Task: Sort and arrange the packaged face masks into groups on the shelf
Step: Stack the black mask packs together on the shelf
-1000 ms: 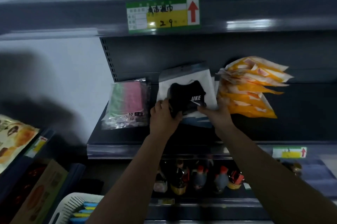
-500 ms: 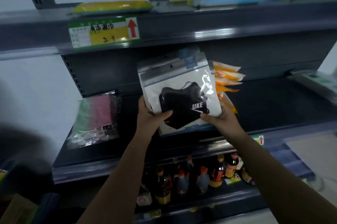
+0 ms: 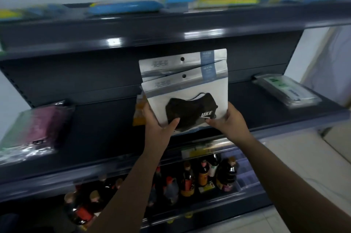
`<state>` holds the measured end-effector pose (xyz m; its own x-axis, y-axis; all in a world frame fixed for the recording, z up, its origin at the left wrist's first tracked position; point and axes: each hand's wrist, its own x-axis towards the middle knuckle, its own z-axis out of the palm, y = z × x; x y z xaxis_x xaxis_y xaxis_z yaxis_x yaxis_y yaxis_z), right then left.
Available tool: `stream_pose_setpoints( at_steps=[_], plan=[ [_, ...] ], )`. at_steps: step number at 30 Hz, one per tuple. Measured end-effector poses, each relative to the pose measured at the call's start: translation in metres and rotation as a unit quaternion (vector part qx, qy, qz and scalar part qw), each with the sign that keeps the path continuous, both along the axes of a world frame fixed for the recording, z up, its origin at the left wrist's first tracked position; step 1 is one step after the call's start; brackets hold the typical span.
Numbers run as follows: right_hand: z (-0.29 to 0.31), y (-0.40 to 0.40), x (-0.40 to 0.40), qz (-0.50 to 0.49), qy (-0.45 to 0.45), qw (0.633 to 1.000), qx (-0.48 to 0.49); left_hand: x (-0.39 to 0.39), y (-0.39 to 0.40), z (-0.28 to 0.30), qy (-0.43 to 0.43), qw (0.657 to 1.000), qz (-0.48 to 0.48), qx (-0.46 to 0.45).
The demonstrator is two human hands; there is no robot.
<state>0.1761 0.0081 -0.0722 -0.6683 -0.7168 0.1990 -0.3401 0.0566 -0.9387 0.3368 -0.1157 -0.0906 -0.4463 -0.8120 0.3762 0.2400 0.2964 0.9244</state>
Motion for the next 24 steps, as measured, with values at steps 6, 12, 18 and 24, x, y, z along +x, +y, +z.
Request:
stream_pose_setpoints(
  at_steps=[6, 12, 18, 24],
  plan=[
    [-0.006, 0.038, -0.062, 0.009, -0.008, 1.0, -0.012, -0.062, 0.042, -0.003, -0.015, 1.0, -0.005, 0.004],
    [-0.008, 0.061, -0.106, 0.006, -0.028, 0.999, -0.015, -0.111, 0.064, -0.002, -0.057, 0.998, 0.0, 0.004],
    [-0.008, 0.065, -0.143, -0.013, -0.036, 0.999, -0.015, -0.155, 0.068, 0.008, -0.071, 0.997, 0.002, 0.012],
    [-0.015, 0.059, -0.174, -0.005, -0.039, 0.999, -0.021, -0.184, 0.06, 0.008, -0.077, 0.995, -0.026, 0.057]
  ],
)
